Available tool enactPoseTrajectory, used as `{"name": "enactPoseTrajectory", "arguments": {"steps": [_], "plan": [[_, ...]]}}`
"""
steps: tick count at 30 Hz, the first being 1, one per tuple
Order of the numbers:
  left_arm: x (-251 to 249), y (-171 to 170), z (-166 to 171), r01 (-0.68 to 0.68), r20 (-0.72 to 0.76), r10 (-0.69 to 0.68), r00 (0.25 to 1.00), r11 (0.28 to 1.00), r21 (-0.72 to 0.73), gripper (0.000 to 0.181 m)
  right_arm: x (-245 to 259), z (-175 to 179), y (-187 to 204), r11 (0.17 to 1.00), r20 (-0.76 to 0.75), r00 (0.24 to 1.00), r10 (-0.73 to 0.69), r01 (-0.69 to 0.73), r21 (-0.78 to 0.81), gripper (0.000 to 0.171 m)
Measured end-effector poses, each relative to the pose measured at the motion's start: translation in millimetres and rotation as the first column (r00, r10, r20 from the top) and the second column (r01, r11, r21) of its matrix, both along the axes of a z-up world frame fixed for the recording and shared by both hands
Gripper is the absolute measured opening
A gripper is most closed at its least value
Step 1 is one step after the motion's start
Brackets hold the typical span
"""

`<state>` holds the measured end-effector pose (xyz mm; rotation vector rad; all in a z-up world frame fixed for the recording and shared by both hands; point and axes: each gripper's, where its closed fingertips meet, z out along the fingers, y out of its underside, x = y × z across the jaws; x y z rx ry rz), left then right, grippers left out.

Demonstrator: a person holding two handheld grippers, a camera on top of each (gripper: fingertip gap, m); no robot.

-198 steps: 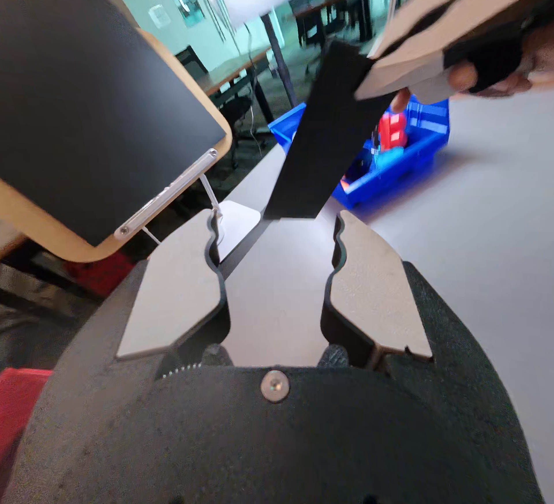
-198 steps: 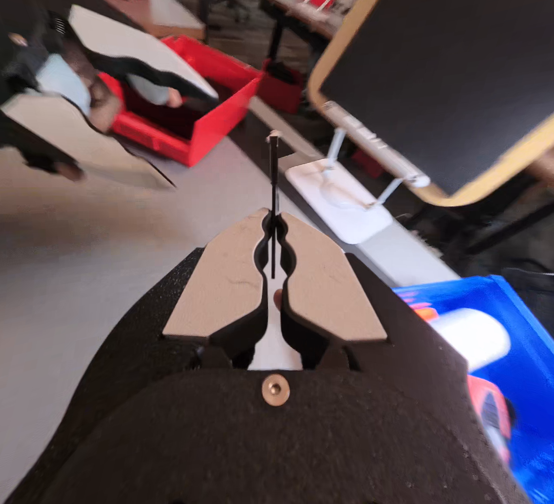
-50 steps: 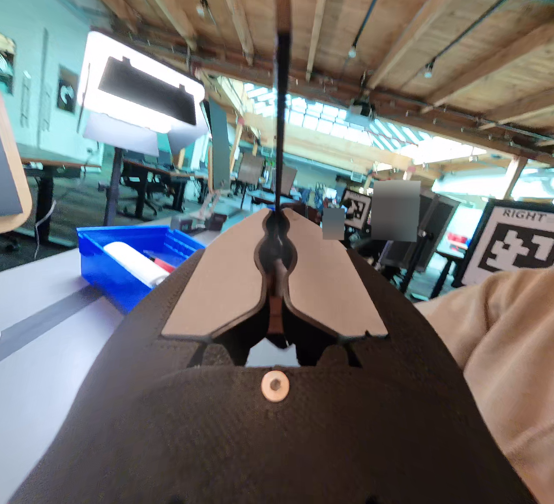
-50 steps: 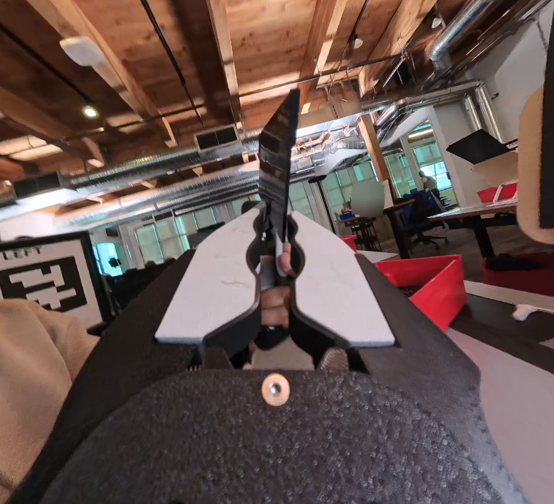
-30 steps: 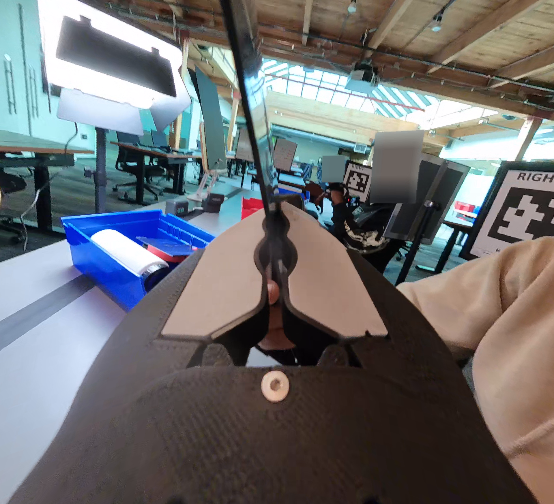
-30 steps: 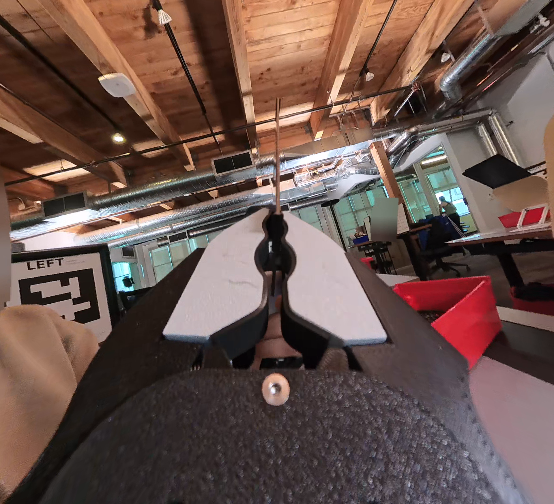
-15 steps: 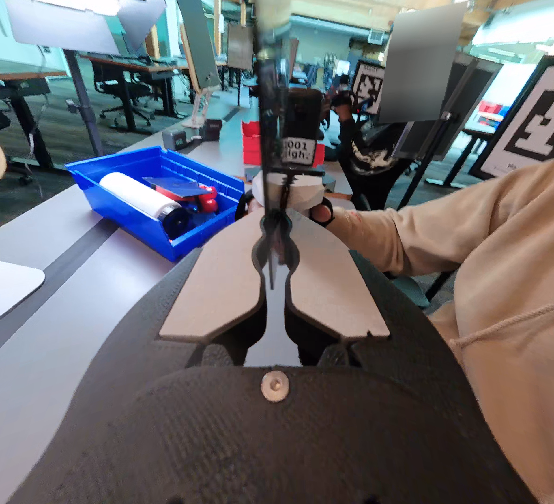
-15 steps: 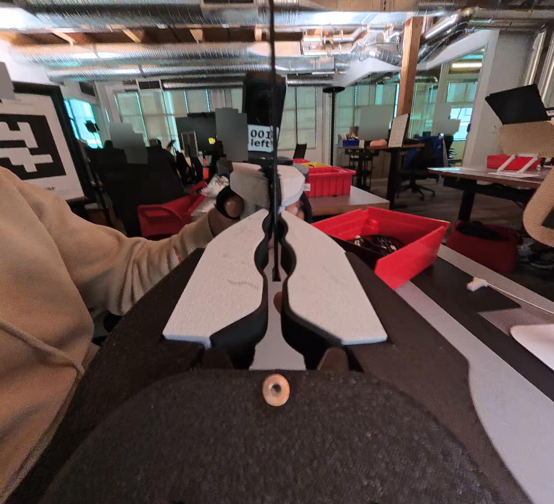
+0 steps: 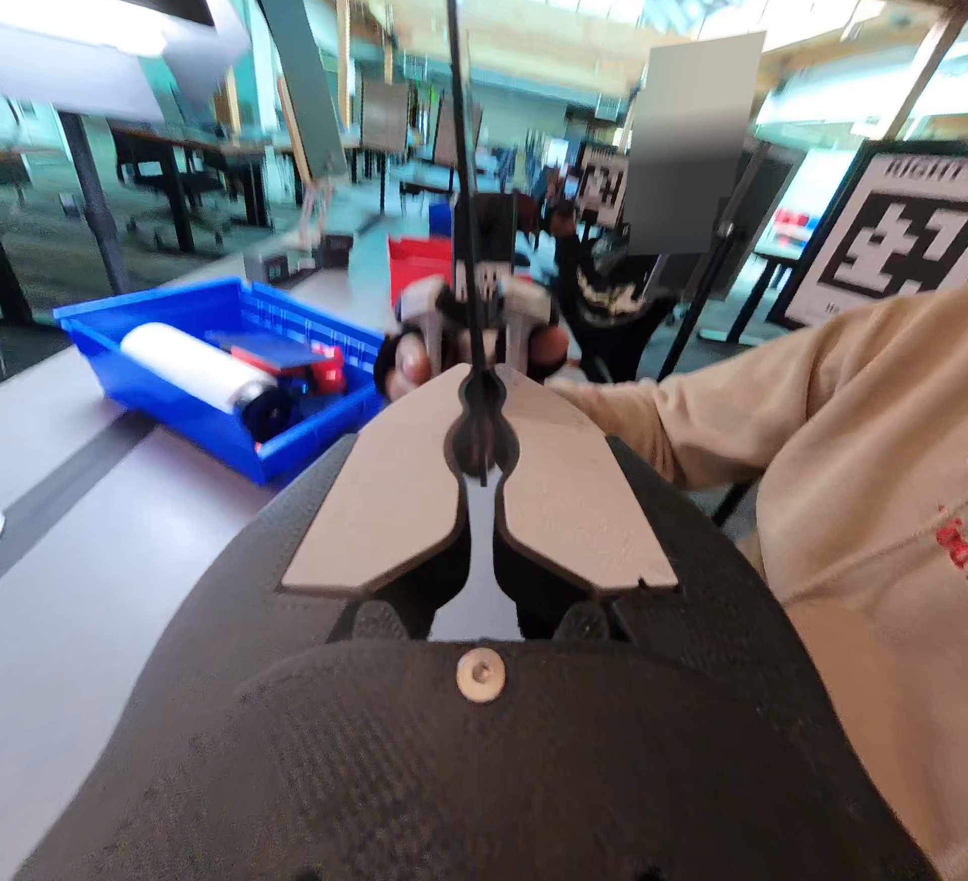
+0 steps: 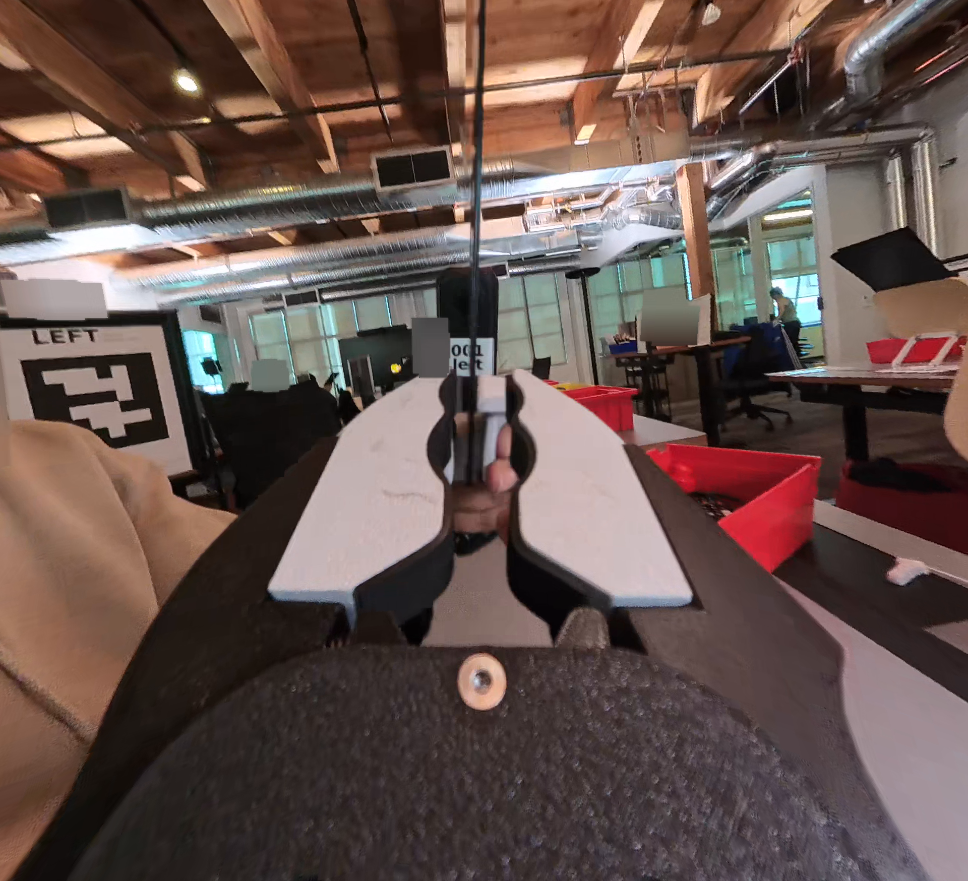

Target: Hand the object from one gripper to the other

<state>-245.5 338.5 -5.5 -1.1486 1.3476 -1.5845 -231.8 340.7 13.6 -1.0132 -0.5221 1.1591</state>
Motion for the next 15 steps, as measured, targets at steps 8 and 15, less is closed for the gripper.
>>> {"name": "enactPoseTrajectory", "arguments": {"steps": [8,15], "plan": [[-7.9,-1.7,-38.1,0.065,-0.255,-0.032,0.966,0.990,0.124,0.003,-5.7,-12.1,-3.3,1.000,0.241,0.970,-0.016,0.012,0.019,0.003],[-2.4,4.3,0.4,0.016,0.092,-0.014,0.996,1.000,-0.012,0.018,16.3,17.7,-8.7,0.993,-0.019,0.997,-0.072,0.073,0.090,0.002]]}}
